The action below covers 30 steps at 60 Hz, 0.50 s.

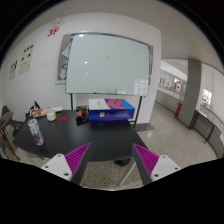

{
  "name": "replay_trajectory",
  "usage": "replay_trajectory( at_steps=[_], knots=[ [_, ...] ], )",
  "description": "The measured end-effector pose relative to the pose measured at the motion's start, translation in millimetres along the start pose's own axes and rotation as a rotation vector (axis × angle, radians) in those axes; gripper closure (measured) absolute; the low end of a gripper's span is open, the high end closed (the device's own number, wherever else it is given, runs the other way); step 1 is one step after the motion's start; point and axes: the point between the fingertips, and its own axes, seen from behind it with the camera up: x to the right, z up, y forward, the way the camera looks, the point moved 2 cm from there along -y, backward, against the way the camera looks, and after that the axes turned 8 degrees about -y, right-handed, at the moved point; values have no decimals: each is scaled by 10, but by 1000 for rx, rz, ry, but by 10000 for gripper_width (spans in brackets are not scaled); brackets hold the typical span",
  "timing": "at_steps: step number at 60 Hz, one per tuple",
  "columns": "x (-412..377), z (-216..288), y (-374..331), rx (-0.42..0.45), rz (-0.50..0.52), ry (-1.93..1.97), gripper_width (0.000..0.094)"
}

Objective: Pour water

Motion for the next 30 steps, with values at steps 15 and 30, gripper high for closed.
replay_trajectory(
  at_steps=[15, 30],
  knots=[
    [-702, -654, 77, -87, 38, -42, 110],
    [-2219, -1030, 165, -144, 205, -31, 97]
  ],
)
